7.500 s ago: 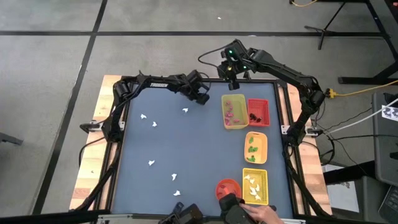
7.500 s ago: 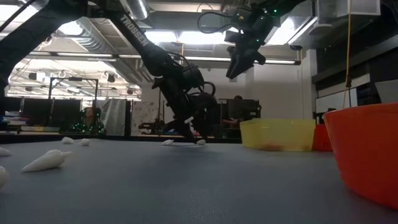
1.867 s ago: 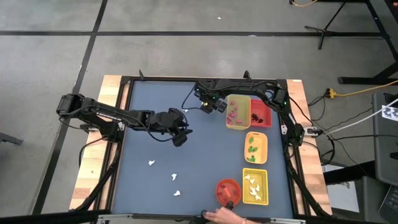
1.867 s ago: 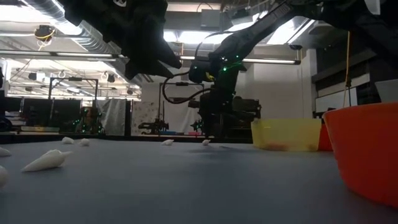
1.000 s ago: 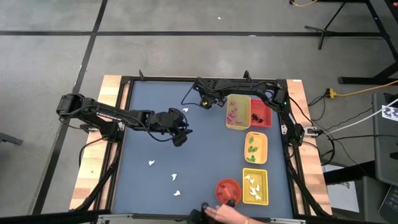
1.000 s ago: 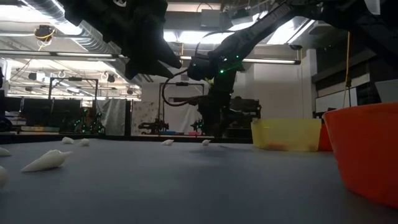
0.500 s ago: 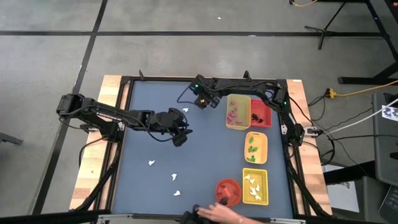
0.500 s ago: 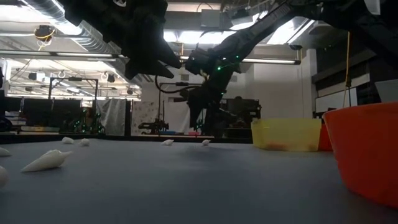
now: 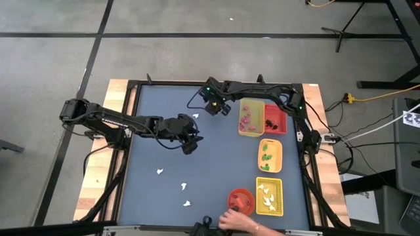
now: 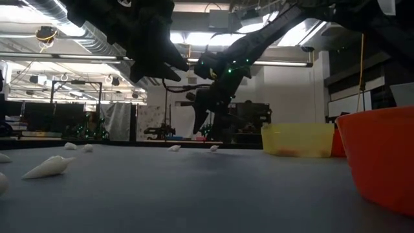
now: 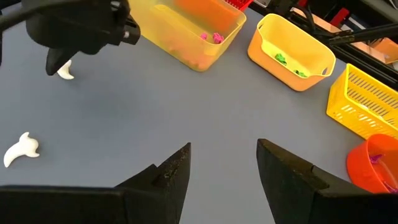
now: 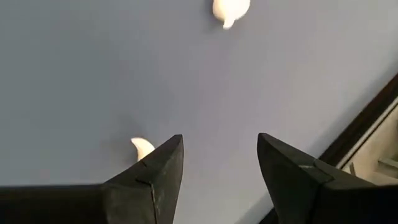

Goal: Sort Halloween decoration
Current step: Put the white ghost toy into the yellow box

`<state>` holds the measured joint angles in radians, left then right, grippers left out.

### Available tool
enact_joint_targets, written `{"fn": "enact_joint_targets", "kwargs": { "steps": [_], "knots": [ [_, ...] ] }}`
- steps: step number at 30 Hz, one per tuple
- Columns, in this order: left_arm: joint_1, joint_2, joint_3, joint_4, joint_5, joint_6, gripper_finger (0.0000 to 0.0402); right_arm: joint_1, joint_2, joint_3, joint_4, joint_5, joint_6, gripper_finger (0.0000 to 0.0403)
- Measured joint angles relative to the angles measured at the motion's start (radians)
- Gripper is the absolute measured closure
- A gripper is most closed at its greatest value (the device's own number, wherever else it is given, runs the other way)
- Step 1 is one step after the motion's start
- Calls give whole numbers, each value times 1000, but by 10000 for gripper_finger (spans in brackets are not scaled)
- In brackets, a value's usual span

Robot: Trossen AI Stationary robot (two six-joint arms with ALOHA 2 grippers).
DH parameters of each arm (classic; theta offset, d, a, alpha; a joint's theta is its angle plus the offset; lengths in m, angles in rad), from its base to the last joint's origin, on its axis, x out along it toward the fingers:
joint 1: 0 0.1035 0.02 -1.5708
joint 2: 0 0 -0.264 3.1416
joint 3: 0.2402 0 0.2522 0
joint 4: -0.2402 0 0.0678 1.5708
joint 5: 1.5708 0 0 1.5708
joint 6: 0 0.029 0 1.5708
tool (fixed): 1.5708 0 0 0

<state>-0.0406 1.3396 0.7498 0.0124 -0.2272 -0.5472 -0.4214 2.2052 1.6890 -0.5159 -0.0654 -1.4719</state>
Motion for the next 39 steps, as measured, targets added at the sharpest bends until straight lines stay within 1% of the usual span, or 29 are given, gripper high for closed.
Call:
{"fn": "enact_joint_targets", "kwargs": {
  "steps": [2, 7, 20, 26, 31, 34, 36, 39],
  "knots": [
    [0, 0, 0, 0, 0, 0, 234, -8, 12, -1, -17, 6, -25, 198],
    [0, 0, 1, 0, 0, 0, 234, -18, 49, 2, 31, 90, -61, 198],
    [0, 0, 1, 0, 0, 0, 234, -17, 53, 1, 21, 109, -70, 194],
    [0, 0, 1, 0, 0, 0, 234, -15, 53, 0, 19, 151, -56, 194],
    [0, 0, 1, 0, 0, 0, 234, -16, 44, 4, -2, 141, -22, 194],
    [0, 0, 1, 0, 0, 0, 234, -18, 40, 54, -74, 97, 23, 194],
    [0, 0, 1, -1, 0, 0, 234, -19, 37, 96, -127, 95, 40, 194],
    [0, 0, 1, -1, 0, 0, 234, -19, 33, 110, -142, 81, 54, 194]
  ]
}}
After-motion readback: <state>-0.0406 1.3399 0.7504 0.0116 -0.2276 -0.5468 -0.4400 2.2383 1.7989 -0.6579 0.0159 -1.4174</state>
